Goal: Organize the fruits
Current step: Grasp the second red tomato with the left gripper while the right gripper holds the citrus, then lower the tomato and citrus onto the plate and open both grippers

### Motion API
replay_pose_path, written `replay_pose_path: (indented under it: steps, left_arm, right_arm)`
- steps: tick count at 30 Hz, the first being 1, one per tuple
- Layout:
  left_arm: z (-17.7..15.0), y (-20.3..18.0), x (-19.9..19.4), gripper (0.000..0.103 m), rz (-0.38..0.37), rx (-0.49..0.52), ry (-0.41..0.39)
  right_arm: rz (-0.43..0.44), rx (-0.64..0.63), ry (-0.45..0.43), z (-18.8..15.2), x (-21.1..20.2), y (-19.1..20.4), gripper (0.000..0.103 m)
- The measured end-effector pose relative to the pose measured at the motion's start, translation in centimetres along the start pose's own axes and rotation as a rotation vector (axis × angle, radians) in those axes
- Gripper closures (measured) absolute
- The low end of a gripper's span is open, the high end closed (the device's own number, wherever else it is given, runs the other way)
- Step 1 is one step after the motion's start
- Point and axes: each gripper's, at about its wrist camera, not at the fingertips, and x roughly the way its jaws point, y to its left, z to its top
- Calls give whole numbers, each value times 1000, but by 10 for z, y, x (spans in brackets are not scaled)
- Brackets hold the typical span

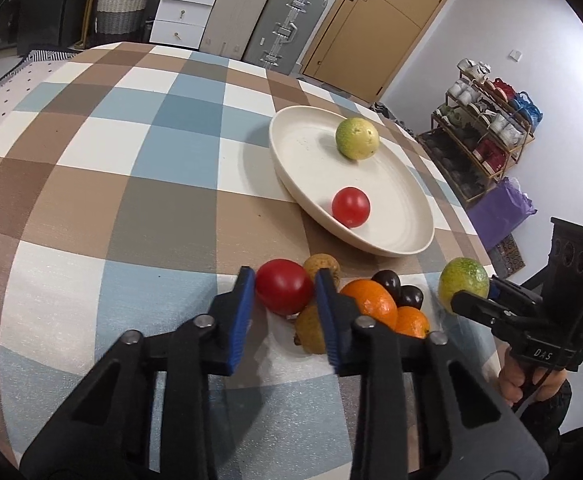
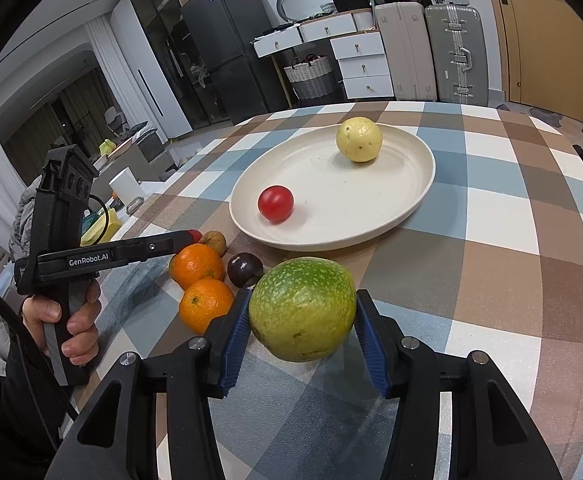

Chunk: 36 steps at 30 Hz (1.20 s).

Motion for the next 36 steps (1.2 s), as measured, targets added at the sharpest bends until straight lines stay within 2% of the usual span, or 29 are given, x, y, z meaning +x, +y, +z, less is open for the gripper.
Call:
replay_pose_path:
  steps: [5,12,24,36]
  left_arm:
    - [0,0,0,76,7,3,-3]
    - [2,8,-5,76,63,-19,-29]
    - [1,7,-4,76,54,-16,-20]
    - [2,-7,-20,76,58,42,-102]
  right_arm:
    - [0,2,1,0,0,0,51]
    - [-3,0,0,0,-1,1,51]
    - [-4,-4,3,0,0,0,51]
    - [-11,-3,-35,1,-5,0,51]
